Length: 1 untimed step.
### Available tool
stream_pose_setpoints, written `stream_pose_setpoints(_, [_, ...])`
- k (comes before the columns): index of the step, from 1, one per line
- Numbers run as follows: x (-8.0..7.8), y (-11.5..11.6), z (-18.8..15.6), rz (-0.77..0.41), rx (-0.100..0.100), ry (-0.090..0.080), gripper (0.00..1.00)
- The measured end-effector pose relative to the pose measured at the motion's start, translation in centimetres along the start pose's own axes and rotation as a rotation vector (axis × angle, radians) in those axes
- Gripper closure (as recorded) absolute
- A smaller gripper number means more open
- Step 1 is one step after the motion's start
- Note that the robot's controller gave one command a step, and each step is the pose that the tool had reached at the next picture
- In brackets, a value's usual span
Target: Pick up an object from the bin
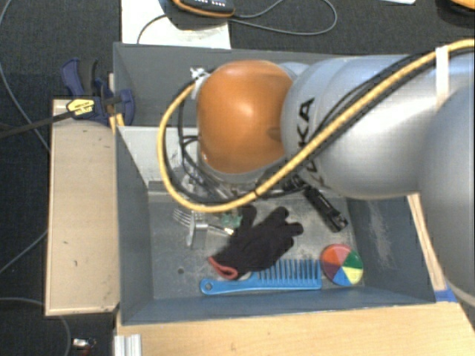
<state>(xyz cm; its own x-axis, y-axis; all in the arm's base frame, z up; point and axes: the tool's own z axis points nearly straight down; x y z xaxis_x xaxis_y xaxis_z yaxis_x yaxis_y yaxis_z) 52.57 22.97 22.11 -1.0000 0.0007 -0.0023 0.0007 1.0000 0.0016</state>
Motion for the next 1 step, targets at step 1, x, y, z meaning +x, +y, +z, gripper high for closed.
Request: stream_pose_setpoints(1, [1.26,-4.33,-0.52,-0.154,-0.001,0.002,0.0])
